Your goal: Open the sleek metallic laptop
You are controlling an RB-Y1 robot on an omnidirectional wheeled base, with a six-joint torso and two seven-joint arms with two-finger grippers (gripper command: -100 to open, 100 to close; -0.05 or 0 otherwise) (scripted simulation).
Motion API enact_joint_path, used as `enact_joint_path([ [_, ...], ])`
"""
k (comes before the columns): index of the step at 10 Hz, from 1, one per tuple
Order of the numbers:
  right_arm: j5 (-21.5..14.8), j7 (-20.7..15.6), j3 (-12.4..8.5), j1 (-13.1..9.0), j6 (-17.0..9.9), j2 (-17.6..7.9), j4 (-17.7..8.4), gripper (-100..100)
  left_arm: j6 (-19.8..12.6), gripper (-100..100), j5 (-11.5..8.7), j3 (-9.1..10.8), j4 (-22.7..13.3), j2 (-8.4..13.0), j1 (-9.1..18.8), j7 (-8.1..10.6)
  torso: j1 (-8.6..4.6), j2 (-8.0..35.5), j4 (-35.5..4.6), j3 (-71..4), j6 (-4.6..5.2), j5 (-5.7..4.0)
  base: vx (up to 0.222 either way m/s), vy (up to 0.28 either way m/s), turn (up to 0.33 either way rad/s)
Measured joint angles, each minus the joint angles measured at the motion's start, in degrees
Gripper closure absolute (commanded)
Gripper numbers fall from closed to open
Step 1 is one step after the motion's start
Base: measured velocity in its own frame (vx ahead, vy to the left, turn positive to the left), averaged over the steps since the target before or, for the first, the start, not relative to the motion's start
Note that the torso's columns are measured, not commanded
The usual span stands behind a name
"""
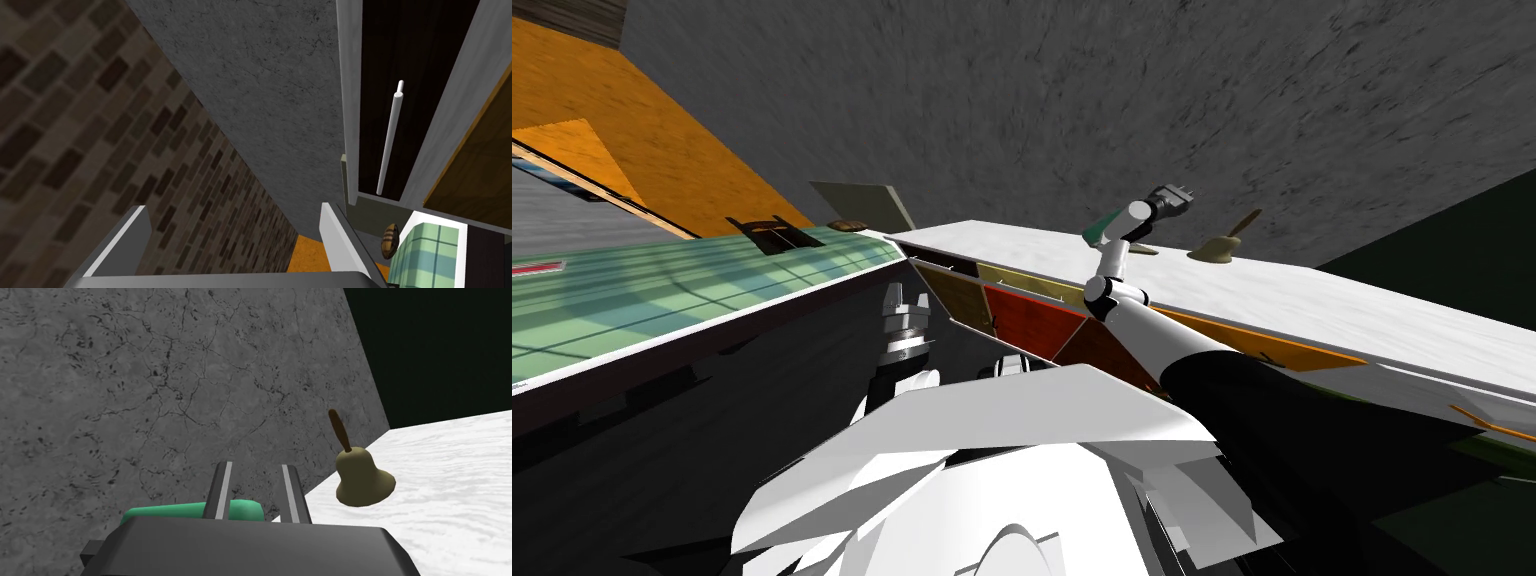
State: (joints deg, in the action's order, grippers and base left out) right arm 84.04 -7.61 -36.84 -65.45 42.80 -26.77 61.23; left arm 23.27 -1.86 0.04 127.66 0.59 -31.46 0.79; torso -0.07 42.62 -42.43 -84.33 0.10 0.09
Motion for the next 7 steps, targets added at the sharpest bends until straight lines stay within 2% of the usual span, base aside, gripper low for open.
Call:
enact_joint_path([
  [1, -1.65, 0.36, 0.06, 1.65, -0.10, -1.80, -0.38, 100, 0.00, 0, 0.00, 0.00, 0.00, 0.00, 0.00, 0.00, -0.11, -0.11, 0.04, -0.06, 0.12, -0.10, -0.005, -0.007, 0.019],
  [2, -3.49, 0.56, 0.22, 2.69, -0.22, -2.53, -0.28, 100, 0.00, 0, 0.00, 0.00, 0.00, 0.00, -0.01, 0.00, -0.11, -0.20, 0.11, -0.11, 0.09, -0.20, 0.006, 0.007, -0.021],
  [3, -5.24, 0.39, 0.19, 3.11, -0.14, -2.57, 0.07, -100, 0.00, 0, 0.00, 0.00, 0.00, 0.00, -0.01, 0.00, -0.03, -0.31, 0.15, -0.19, -0.01, -0.16, -0.006, -0.006, 0.021],
  [7, -3.66, -4.98, -0.21, -1.26, -0.56, -3.92, -0.21, -100, 0.00, 0, 0.00, 0.00, 0.00, 0.00, -0.01, 0.00, 0.10, -0.35, 0.15, -0.24, -0.10, -0.08, -0.013, -0.016, 0.047],
])
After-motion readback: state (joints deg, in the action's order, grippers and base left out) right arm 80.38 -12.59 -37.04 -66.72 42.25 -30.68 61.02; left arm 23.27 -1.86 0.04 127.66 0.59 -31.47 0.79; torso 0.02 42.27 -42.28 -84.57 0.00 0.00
